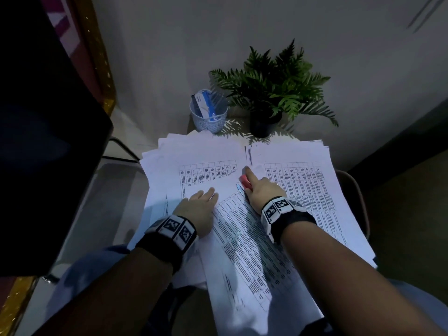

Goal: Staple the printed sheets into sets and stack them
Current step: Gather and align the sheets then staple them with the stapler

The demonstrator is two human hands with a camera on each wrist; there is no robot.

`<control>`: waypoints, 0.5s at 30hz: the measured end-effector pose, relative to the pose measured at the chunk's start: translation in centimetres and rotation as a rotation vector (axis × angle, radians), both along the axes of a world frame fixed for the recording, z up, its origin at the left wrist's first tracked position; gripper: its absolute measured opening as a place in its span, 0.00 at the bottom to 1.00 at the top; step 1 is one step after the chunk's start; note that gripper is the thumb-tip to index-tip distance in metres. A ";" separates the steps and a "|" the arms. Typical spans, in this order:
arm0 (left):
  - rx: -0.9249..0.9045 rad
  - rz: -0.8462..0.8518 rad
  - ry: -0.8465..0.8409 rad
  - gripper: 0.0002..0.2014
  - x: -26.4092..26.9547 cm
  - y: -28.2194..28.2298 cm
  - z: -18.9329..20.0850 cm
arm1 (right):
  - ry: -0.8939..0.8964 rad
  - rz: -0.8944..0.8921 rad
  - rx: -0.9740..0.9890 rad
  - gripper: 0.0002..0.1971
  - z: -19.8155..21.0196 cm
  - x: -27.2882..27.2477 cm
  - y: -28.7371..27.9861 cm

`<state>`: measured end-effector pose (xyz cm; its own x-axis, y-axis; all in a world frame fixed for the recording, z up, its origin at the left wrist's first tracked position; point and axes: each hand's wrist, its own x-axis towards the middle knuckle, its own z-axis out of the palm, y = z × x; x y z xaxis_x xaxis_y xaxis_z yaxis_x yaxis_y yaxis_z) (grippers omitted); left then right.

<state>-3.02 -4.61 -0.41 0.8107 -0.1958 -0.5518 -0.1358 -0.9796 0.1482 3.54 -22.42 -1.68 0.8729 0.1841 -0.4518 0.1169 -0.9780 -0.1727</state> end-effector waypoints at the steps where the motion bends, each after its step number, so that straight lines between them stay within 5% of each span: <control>1: -0.031 0.008 -0.002 0.31 -0.3 0.3 -0.2 | -0.004 0.003 -0.006 0.29 0.0 -0.3 0.0; 15: -0.168 0.015 0.005 0.31 -0.7 1.0 -0.4 | -0.067 0.070 0.047 0.27 -0.4 -3.5 3.3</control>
<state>-3.68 -3.64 -0.83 0.8113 -0.2737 -0.5167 -0.1202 -0.9429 0.3107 0.06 -19.10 -2.07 0.8851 0.2652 -0.3825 0.1972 -0.9581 -0.2078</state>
